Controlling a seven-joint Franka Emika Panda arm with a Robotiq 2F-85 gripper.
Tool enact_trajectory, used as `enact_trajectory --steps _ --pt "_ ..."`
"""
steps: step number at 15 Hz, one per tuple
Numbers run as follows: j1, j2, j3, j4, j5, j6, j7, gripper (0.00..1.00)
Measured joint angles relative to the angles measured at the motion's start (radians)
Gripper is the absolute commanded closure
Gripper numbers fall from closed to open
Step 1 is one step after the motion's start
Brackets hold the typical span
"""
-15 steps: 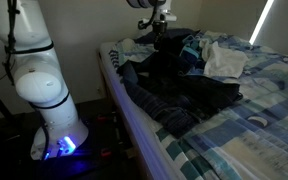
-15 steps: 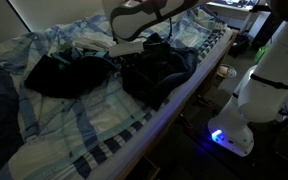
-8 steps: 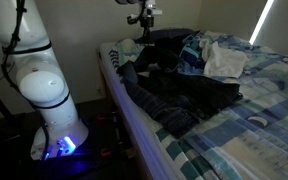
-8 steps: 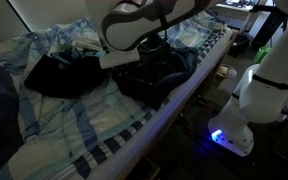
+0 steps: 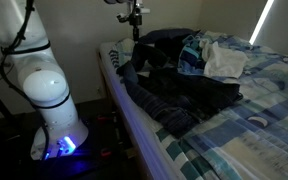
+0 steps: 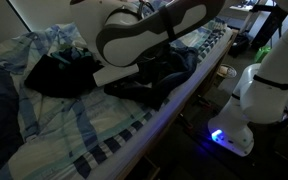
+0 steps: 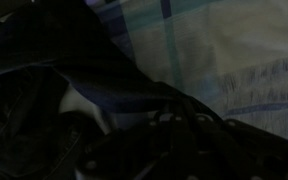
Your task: Lay the blue jeans out on the bed
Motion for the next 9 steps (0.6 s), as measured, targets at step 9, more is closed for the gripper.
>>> enact_trajectory --steps 9 --pt "0.047 -0.013 0.051 0.000 0.000 -0.009 -0.002 0.97"
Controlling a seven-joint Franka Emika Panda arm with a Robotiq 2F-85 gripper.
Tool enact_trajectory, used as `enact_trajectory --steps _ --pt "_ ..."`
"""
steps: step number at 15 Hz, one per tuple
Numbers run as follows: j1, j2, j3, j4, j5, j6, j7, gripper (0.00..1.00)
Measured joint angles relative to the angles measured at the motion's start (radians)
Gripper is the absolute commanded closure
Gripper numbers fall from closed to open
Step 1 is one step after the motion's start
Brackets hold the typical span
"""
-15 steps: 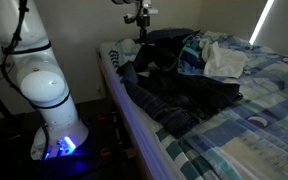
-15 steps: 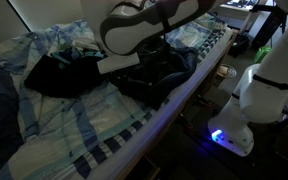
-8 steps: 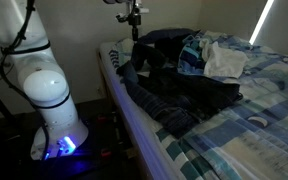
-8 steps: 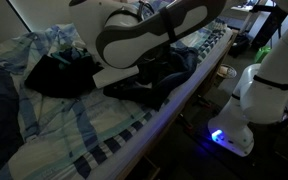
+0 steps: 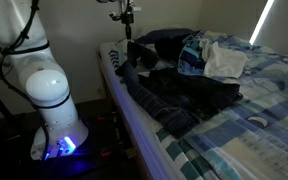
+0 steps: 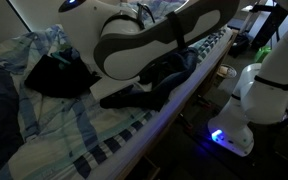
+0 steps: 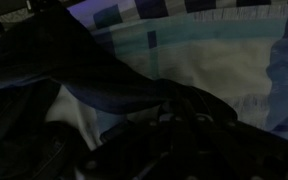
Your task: Lay the blue jeans out on the bed
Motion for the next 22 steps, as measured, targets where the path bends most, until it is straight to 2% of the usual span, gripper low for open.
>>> enact_trajectory --steps 4,17,22 --pt "0.014 -0.021 0.017 0.000 0.000 -0.016 -0.004 0.97" --pt "0.011 -0.041 0.014 -0.001 0.001 -0.024 -0.020 0.96" --pt "0.018 -0.024 0.047 0.015 -0.010 -0.025 -0.019 0.96"
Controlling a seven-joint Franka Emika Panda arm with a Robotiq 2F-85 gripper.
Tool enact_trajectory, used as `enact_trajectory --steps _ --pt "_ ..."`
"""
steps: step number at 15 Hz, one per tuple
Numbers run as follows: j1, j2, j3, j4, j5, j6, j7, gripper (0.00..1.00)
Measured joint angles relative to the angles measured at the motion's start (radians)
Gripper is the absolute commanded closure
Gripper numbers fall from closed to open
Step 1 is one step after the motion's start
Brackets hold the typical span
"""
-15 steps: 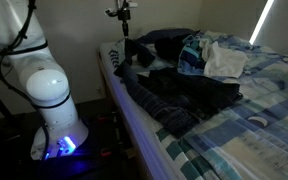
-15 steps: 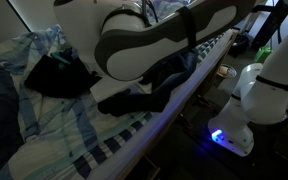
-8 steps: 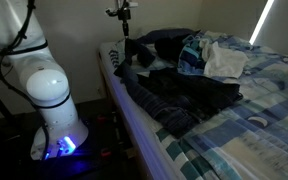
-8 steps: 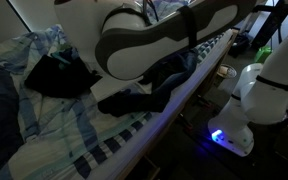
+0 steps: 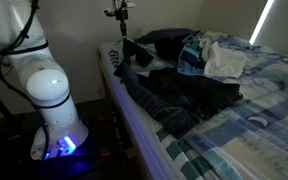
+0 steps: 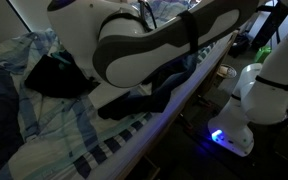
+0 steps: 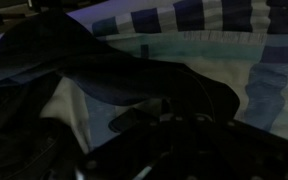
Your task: Lay the blue jeans out on the bed
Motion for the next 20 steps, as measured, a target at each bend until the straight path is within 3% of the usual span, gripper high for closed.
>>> enact_trajectory --steps 10,15,20 --pt "0.108 0.232 0.033 0.241 -0.140 -0.117 -0.077 0.97" --pt "0.213 0.385 0.026 0.405 -0.190 -0.203 -0.153 0.98" --pt "0.347 0.485 -0.042 0.549 -0.219 -0.289 -0.204 0.97"
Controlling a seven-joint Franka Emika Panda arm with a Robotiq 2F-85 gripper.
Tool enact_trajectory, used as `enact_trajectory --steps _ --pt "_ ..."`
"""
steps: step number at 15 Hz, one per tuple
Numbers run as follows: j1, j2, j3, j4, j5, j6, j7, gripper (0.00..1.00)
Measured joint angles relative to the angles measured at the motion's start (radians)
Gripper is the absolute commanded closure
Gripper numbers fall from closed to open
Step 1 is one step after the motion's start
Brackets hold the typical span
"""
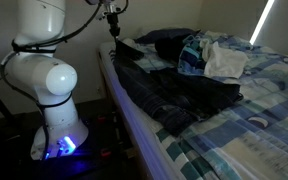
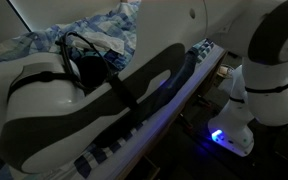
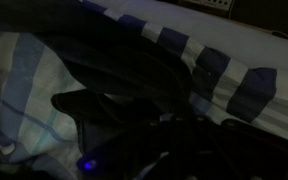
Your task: Lay the blue jeans out on the bed
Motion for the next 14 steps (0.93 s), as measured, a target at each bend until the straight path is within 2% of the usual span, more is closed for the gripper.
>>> enact_trajectory --steps 1,3,5,13,14 --pt "0.020 0.012 -0.018 0.021 -0.001 -0.012 -0.008 0.96" --pt "0.050 0.030 -0.054 0.054 -0.001 -0.026 -0.023 0.71" --pt "0.071 0.043 -0.082 0.082 -0.001 -0.026 -0.032 0.62" --pt "0.100 0.053 -0.147 0.129 0.002 -0.027 -0.030 0.02" --pt "0.100 0.051 -0.155 0.129 0.003 -0.027 -0.029 0.00"
